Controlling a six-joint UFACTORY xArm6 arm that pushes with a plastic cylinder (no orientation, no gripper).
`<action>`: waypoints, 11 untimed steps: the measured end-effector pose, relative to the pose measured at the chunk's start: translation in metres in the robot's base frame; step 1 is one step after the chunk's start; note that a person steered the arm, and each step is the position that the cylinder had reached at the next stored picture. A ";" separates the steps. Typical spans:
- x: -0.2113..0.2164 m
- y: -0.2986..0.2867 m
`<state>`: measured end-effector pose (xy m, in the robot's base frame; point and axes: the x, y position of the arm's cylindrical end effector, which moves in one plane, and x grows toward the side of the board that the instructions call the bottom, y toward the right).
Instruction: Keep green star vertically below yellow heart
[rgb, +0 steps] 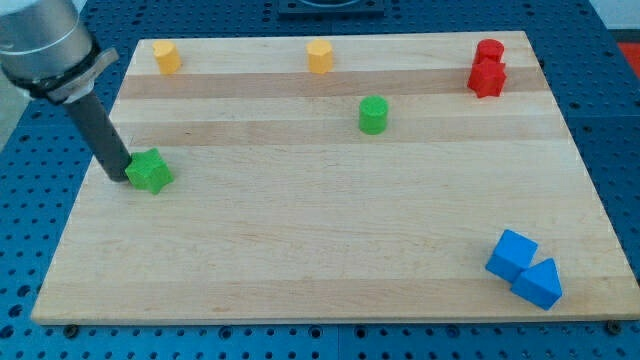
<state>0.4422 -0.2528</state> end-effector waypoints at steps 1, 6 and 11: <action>-0.021 0.000; 0.088 0.048; -0.029 0.039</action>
